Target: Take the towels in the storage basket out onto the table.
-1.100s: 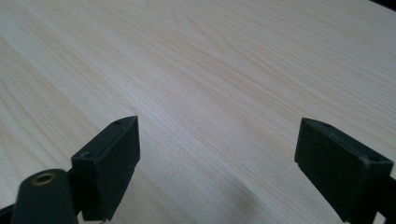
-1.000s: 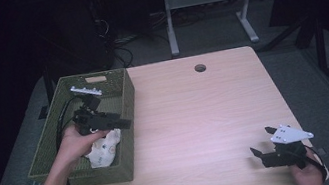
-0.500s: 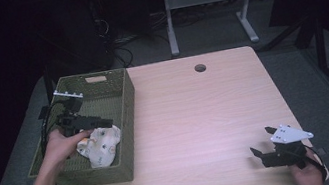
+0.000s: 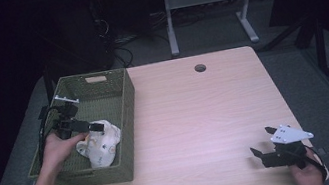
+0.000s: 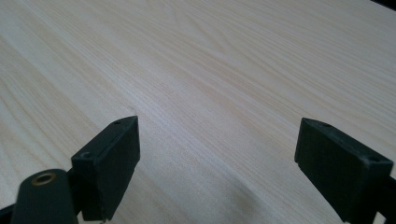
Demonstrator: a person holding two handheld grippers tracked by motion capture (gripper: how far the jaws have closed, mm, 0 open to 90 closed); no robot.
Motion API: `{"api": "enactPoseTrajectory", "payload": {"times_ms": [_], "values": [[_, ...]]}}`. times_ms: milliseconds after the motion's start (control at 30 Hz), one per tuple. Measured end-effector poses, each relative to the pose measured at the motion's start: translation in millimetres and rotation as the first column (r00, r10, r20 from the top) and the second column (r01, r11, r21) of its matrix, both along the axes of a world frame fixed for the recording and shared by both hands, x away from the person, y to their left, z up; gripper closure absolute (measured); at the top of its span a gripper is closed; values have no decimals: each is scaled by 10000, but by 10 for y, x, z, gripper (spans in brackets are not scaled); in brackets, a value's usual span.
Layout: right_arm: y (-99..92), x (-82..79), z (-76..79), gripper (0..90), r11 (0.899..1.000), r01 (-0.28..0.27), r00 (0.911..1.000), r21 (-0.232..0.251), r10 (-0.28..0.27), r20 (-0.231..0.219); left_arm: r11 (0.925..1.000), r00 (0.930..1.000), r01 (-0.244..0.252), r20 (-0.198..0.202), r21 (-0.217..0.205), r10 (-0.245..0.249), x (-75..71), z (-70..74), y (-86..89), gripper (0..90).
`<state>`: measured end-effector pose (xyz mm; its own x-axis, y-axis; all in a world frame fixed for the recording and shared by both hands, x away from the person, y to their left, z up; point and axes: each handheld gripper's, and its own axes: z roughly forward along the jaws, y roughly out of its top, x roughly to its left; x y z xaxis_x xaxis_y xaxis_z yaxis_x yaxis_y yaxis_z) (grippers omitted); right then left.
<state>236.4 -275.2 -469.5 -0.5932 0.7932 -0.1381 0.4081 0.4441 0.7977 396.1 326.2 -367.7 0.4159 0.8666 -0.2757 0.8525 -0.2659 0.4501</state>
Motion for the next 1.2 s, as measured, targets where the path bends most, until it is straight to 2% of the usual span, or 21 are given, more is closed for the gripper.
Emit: {"api": "enactPoseTrajectory", "payload": {"times_ms": [33, 200, 300, 433, 467, 500, 533, 600, 633, 767, 833, 933, 1000, 1133, 1167, 1200], "values": [[0, -1, 0, 137, 10000, 5, 10000, 2, -5, 8, 9997, 9999, -107, -67, 210, 109, 10, -18, 6, 231], [0, -3, 1, 137, 10000, 19, 10000, 2, -19, -2, 9985, 9993, -250, -271, 496, 264, 48, -84, 27, 267], [-2, -5, 2, 137, 10000, 20, 10000, 13, -20, 6, 9942, 9985, -286, -432, 1041, 333, 78, -161, 11, 282], [-1, -7, 3, 137, 10000, 17, 10000, 15, -17, -8, 9905, 9966, -303, -715, 1343, 402, 110, -234, -6, 300], [-1, -8, 4, 137, 10000, 18, 10000, 20, -18, -4, 9867, 9949, -313, -892, 1595, 460, 129, -277, -26, 307], [-1, -8, 4, 137, 10000, 21, 10000, 16, -21, -1, 9867, 9949, -313, -892, 1595, 460, 129, -277, -26, 306], [-1, -9, 4, 137, 10000, 18, 10000, 17, -18, 0, 9822, 9934, -256, -1055, 1862, 459, 155, -321, -51, 307], [-3, -7, 3, 137, 10000, 21, 10000, 19, -21, 7, 9757, 9930, -219, -1082, 2182, 465, 172, -345, -77, 319], [-4, -7, 3, 137, 10000, 19, 10000, 21, -19, 11, 9757, 9930, -219, -1082, 2182, 465, 172, -345, -77, 319], [-9, -9, 5, 137, 10000, 18, 10000, 30, -18, 48, 9625, 9896, -184, -1326, 2708, 562, 221, -406, -119, 334], [-10, -9, 4, 137, 10000, 26, 10000, 40, -26, 43, 9603, 9890, -179, -1360, 2782, 578, 224, -414, -129, 346], [-8, -11, 7, 137, 10000, 16, 10000, 48, -16, 50, 9294, 9860, 115, -1588, 3688, 508, 236, -497, -189, 389], [-10, -14, 8, 137, 10000, 15, 10000, 43, -15, 38, 9230, 9839, 253, -1729, 3839, 449, 241, -530, -201, 392], [-20, -11, 9, 137, 10000, 10, 9999, 36, -10, 107, 9163, 9820, 446, -1860, 3981, 330, 236, -552, -223, 408], [-19, -11, 9, 137, 10000, 1, 10000, 25, -1, 100, 9121, 9818, 533, -1883, 4066, 265, 229, -568, -239, 407], [-13, -15, 9, 137, 10000, 35, 10000, 46, -35, 42, 9121, 9818, 533, -1883, 4066, 265, 229, -568, -239, 406]]}}
